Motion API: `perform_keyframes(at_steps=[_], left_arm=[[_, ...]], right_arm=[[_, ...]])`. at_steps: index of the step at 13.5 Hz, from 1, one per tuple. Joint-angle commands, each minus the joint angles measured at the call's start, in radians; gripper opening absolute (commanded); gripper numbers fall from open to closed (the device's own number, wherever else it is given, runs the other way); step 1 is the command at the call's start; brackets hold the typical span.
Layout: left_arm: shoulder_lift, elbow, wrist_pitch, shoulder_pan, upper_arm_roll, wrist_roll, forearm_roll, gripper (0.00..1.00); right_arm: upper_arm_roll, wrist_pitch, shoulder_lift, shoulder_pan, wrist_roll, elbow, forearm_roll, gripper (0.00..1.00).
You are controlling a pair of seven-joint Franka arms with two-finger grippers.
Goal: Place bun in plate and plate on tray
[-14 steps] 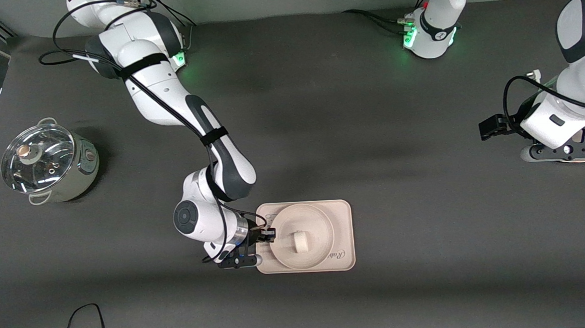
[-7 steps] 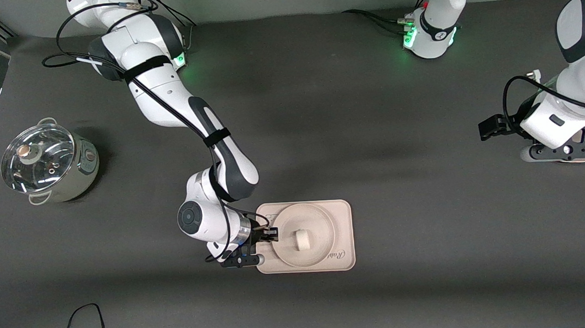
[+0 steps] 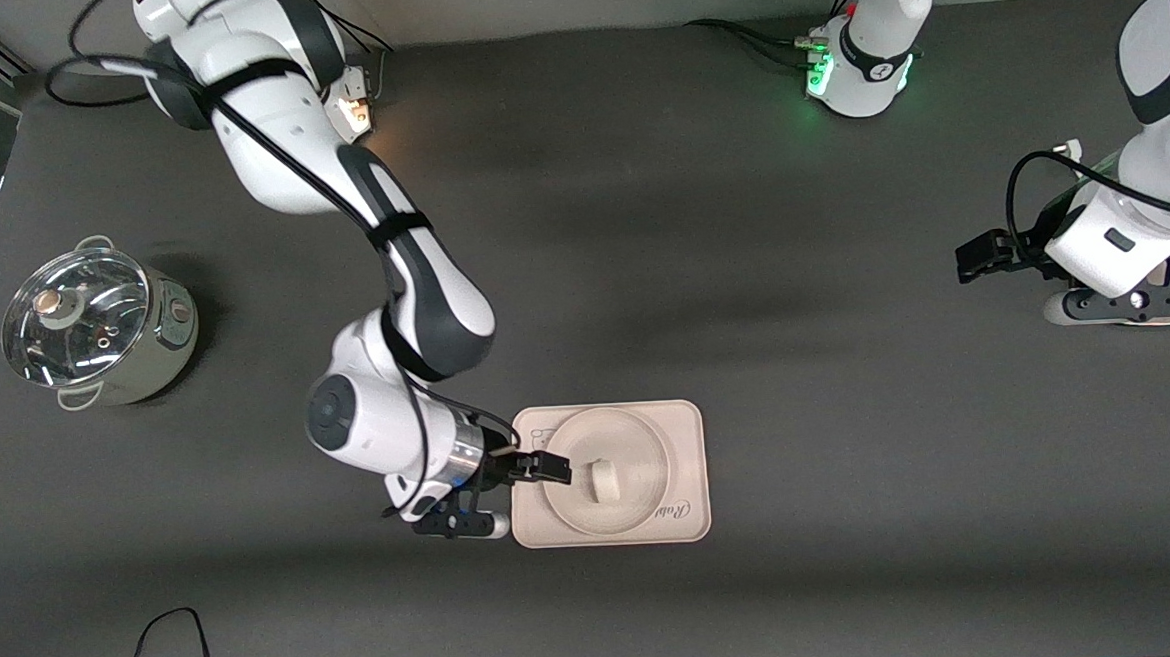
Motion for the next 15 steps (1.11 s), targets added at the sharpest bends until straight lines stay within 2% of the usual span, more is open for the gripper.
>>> perform_keyframes(at_steps=[1,2,5,7,8,11,14,15], left_arm=[[-0.032,0.004,-0.015,-0.012,0.011,0.021,0.028,1.0],[-0.035,0.018,-0.03,-0.012,0.014,0.021,0.05,1.0],[-0.03,0.04,-0.024,-0.01,0.016,0.01,0.059,1.0],[-0.027,0.061,-0.029,-0.009,0.018,0.006,0.076,1.0],[-0.027,0.063,-0.032,-0.012,0.016,0.006,0.076,1.0],[-0.024,0.063,-0.033,-0.01,0.016,0.024,0.077,1.0],[-0.024,0.063,-0.035,-0.009,0.018,0.024,0.076,1.0],[-0.024,0.061,-0.036,-0.009,0.018,0.024,0.076,1.0]], right_arm=[[0.001,-0.059,-0.307,-0.002,0.025,-0.291,-0.157,1.0],[0.001,-0.124,-0.388,-0.007,0.026,-0.333,-0.238,1.0],[-0.001,-0.425,-0.599,-0.079,0.023,-0.373,-0.303,1.0],[0.002,-0.577,-0.714,-0.134,0.011,-0.384,-0.429,1.0],[0.004,-0.644,-0.755,-0.177,-0.006,-0.384,-0.464,1.0],[-0.004,-0.702,-0.814,-0.309,-0.217,-0.385,-0.518,1.0],[-0.073,-0.7,-0.825,-0.337,-0.291,-0.385,-0.563,1.0],[-0.078,-0.702,-0.825,-0.335,-0.29,-0.385,-0.578,1.0]])
